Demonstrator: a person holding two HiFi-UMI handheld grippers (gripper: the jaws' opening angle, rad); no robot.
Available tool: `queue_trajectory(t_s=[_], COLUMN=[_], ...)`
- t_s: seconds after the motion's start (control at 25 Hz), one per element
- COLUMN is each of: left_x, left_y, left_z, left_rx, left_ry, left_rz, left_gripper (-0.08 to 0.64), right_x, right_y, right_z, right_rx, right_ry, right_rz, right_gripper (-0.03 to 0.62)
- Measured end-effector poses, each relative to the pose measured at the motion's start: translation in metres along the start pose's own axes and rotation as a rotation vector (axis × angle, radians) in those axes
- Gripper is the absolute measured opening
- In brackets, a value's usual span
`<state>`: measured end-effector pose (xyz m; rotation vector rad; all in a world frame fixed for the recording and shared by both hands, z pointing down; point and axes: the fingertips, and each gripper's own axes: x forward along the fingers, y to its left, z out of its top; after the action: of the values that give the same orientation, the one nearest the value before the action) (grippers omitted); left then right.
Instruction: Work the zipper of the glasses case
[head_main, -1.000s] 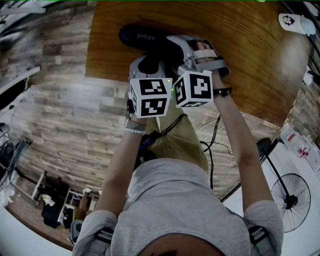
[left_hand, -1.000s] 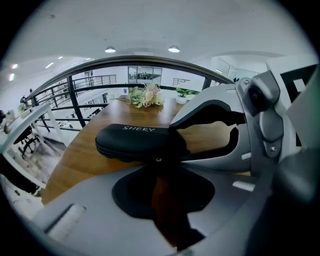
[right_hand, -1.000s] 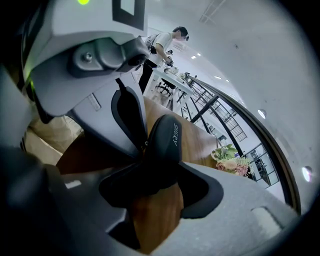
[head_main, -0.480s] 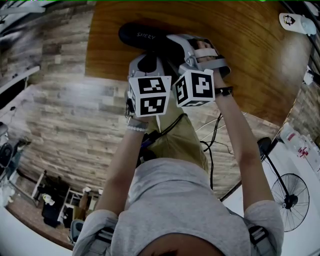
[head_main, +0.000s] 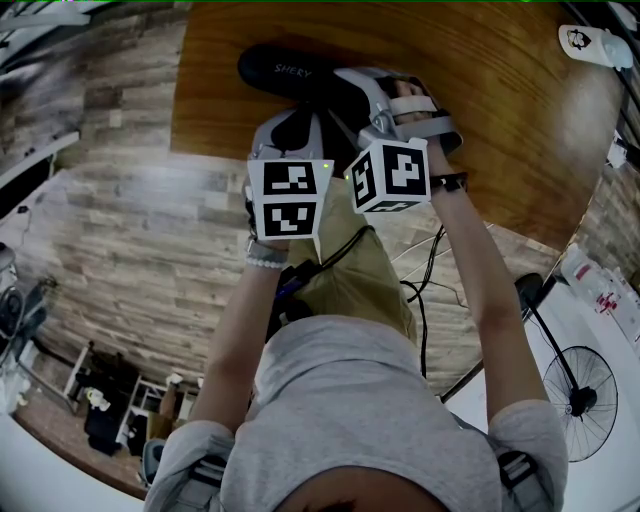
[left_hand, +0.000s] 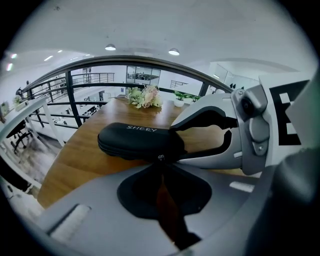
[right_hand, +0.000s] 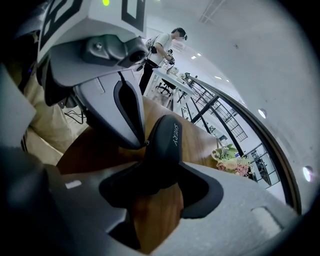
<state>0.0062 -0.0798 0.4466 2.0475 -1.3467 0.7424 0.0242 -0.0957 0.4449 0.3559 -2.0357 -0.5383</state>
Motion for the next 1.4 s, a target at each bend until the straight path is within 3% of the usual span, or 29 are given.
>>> queue_trajectory(t_s=[0.68,0.92,1.0,1.12,1.4], left_x=[-0.010,-0.001,0.002,0.004,0.010], left_y=[0.003,0.013,0.009,0.003,0.003], left_z=[0.001,-0.007,-0.006,-0.005,0.003], left_rx=[0.024,0.054,0.067,0.053,-0.019], left_ry=[-0.014,0.029,0.032,0.023,0.002], left_rz=[-0.055,0.048,0.035,0.000,0.030], left_gripper=[0.018,0.020,0.053,0.104,0.104], right_x=[0.001,0.000,0.000,0.001,0.000], right_y=[-0.001,-0.001,-0.001,-0.001,-0.001], right_z=[0.001,0.001,0.002,0.003,0.001], right_rx=[0.001,0.003,0.005,0.006,0.011], right_ry=[0.004,0.005,0.004,0.001,-0.007], right_rz=[-0.003,-0.002,-0.003,-0.002,-0.002], right_gripper=[0.210,0.210,0.210,0.210,0.210])
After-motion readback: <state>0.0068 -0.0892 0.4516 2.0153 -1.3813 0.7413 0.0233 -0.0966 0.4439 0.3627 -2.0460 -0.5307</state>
